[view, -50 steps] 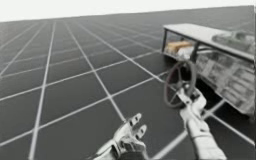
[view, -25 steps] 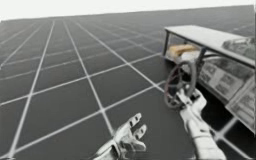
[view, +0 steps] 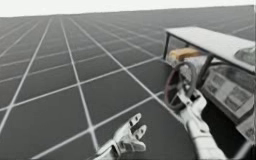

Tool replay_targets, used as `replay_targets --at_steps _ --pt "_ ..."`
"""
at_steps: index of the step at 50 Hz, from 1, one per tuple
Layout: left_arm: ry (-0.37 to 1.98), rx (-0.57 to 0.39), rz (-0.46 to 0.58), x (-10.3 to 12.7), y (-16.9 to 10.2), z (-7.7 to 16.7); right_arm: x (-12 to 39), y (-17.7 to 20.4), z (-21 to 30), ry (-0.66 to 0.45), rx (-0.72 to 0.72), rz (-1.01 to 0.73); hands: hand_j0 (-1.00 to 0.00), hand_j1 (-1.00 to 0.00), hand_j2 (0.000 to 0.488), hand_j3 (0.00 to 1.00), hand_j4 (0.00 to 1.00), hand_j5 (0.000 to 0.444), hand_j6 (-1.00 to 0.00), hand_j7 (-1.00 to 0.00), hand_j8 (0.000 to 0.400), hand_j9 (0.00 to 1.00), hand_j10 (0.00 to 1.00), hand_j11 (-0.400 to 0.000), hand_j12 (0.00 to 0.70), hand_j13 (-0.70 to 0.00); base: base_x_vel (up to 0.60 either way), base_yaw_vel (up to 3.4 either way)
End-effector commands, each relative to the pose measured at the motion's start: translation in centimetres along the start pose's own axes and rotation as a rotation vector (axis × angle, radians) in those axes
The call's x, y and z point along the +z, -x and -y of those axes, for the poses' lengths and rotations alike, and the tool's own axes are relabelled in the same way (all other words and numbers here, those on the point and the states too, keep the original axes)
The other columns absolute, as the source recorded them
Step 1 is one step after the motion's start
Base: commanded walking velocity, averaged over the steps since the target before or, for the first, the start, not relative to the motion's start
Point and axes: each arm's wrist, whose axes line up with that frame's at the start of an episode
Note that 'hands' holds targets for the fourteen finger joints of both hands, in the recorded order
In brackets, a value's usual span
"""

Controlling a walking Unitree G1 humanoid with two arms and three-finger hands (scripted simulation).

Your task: Pick up and drop off the object

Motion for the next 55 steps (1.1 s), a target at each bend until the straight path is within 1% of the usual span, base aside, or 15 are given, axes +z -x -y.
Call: replay_targets --at_steps 1,55 --pt "0.012 -0.004 0.017 0.04 0.33 -0.27 0.89 0.65 -1.36 -0.006 0.043 0.037 0.00 0.00 0.000 1.00 1.00 0.000 0.00 0.00 0.000 1.00 1.00 -0.400 0.000 -0.700 0.57 0.06" --pt "0.012 -0.004 0.017 0.04 0.33 -0.27 0.89 0.65 -1.36 -0.006 0.043 0.037 0.00 0.00 0.000 1.00 1.00 0.000 0.00 0.00 0.000 1.00 1.00 -0.400 0.000 -0.700 0.58 0.04"
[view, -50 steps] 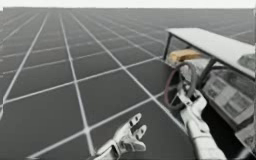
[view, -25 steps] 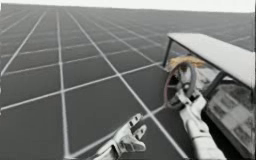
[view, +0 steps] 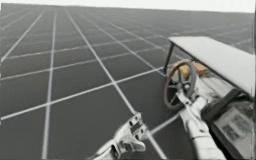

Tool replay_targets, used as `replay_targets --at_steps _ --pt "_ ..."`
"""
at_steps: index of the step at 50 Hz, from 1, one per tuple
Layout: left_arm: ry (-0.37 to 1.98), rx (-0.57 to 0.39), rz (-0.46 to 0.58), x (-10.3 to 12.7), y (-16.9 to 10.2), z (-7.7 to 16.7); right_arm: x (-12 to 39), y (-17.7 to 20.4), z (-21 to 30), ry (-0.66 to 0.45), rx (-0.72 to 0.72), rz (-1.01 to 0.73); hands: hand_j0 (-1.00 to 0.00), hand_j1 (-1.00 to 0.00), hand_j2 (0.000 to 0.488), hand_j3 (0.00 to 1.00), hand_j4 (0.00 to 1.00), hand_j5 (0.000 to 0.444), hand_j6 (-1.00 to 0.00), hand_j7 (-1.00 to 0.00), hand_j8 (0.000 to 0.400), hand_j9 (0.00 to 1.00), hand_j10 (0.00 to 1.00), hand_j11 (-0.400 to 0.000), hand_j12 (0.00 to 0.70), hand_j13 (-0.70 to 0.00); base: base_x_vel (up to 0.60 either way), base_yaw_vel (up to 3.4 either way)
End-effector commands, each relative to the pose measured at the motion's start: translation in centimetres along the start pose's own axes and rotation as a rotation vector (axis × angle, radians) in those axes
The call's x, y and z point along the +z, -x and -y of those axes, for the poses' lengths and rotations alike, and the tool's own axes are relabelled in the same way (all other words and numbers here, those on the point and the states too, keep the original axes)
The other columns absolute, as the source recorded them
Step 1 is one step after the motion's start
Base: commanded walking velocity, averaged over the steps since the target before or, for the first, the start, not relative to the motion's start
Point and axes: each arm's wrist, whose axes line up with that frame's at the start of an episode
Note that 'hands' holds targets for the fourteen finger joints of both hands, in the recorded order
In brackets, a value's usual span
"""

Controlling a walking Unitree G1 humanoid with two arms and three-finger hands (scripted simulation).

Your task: Pick up and drop off the object

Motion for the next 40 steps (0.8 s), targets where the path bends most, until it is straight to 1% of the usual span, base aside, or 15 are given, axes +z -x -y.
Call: replay_targets --at_steps 1,21,40 --pt "-0.022 -0.006 0.006 0.24 0.06 0.55 1.23 0.17 -0.13 -0.038 0.021 0.035 0.00 0.00 0.000 1.00 1.00 0.000 0.00 0.00 0.000 1.00 1.00 -0.400 0.000 -0.700 0.59 0.01" --pt "-0.022 -0.006 0.006 0.24 0.06 0.55 1.23 0.17 -0.13 -0.038 0.021 0.035 0.00 0.00 0.000 1.00 1.00 0.000 0.00 0.00 0.000 1.00 1.00 -0.400 0.000 -0.700 0.54 0.03" --pt "-0.022 -0.006 0.006 0.24 0.06 0.55 1.23 0.17 -0.13 -0.038 0.021 0.035 0.00 0.00 0.000 1.00 1.00 0.000 0.00 0.00 0.000 1.00 1.00 -0.400 0.000 -0.700 0.37 0.04"
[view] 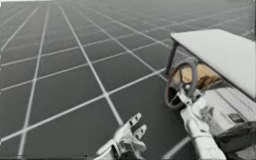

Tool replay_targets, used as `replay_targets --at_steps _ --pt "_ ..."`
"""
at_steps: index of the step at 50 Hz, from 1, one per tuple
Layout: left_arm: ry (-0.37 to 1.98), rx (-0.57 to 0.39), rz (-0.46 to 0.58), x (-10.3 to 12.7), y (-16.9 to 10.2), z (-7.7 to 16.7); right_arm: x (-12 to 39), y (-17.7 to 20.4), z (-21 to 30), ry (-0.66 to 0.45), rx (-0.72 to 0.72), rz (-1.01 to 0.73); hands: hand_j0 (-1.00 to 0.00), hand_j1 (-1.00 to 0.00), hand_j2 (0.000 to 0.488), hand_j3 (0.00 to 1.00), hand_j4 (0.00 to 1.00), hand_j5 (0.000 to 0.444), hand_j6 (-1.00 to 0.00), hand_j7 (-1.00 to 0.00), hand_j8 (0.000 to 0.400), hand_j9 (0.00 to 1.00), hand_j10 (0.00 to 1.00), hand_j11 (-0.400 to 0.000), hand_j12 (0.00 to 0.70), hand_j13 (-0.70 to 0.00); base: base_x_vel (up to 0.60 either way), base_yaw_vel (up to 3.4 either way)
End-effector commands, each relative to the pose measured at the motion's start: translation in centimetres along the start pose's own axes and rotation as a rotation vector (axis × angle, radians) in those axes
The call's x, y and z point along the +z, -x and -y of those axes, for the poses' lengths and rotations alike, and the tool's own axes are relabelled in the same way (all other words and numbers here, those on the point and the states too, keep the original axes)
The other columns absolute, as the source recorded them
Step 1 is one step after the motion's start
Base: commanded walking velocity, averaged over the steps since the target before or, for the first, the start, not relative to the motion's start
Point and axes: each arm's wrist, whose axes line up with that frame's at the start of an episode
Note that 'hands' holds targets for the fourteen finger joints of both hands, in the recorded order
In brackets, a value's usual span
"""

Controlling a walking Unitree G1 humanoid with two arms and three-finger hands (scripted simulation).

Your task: Pick up and drop off the object

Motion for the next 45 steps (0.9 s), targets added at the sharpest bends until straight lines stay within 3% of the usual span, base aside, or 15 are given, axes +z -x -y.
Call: replay_targets --at_steps 1,13,45 --pt "0.012 -0.004 0.018 0.03 0.37 -0.28 0.95 0.72 -1.42 -0.006 0.046 0.039 0.00 0.00 0.000 1.00 1.00 0.000 0.00 0.00 0.000 1.00 1.00 -0.400 0.000 -0.700 0.30 0.04" --pt "0.012 -0.004 0.018 0.03 0.37 -0.28 0.95 0.72 -1.42 -0.006 0.046 0.039 0.00 0.00 0.000 1.00 1.00 0.000 0.00 0.00 0.000 1.00 1.00 -0.400 0.000 -0.700 0.26 0.03" --pt "0.012 -0.004 0.018 0.03 0.37 -0.28 0.95 0.72 -1.42 -0.006 0.046 0.039 0.00 0.00 0.000 1.00 1.00 0.000 0.00 0.00 0.000 1.00 1.00 -0.400 0.000 -0.700 0.26 -1.16"
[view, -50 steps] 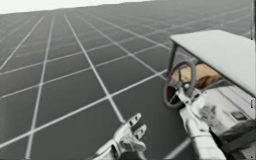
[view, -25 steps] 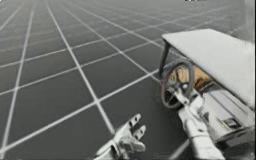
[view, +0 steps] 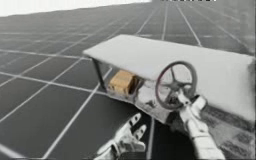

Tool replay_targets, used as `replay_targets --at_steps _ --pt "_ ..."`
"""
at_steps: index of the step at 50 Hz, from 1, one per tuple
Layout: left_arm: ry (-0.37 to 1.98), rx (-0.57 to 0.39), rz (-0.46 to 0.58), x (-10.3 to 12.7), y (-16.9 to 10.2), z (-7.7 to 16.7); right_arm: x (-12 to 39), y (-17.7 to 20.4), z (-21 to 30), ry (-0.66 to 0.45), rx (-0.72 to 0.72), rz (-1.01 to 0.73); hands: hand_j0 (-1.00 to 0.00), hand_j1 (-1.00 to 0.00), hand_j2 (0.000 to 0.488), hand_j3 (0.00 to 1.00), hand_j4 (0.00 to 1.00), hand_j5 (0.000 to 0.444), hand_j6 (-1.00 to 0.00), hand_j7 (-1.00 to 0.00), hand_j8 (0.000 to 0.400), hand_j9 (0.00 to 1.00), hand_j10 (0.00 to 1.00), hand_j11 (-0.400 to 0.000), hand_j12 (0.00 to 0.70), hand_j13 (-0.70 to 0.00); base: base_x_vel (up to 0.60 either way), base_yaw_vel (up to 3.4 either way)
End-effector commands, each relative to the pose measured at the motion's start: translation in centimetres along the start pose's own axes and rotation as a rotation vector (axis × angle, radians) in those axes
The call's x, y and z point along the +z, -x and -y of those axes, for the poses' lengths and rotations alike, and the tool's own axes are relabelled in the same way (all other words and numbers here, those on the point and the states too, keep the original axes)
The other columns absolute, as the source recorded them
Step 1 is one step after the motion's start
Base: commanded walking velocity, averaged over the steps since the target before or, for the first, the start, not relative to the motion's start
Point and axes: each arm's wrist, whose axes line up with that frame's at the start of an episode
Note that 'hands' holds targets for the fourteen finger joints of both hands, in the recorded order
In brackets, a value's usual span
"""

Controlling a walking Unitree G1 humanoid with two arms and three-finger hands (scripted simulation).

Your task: Pick up and drop off the object

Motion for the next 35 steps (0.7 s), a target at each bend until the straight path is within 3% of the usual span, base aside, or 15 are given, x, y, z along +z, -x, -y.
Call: replay_targets --at_steps 1,35 --pt "0.019 -0.010 0.010 -0.11 0.16 -0.31 1.10 0.40 -0.95 -0.001 0.024 0.050 0.00 0.00 0.000 1.00 1.00 0.000 0.00 0.00 0.000 1.00 1.00 -0.400 0.000 -0.700 0.31 -0.58" --pt "0.019 -0.010 0.010 -0.11 0.16 -0.31 1.10 0.40 -0.95 -0.001 0.024 0.050 0.00 0.00 0.000 1.00 1.00 0.000 0.00 0.00 0.000 1.00 1.00 -0.400 0.000 -0.700 0.29 -0.35"
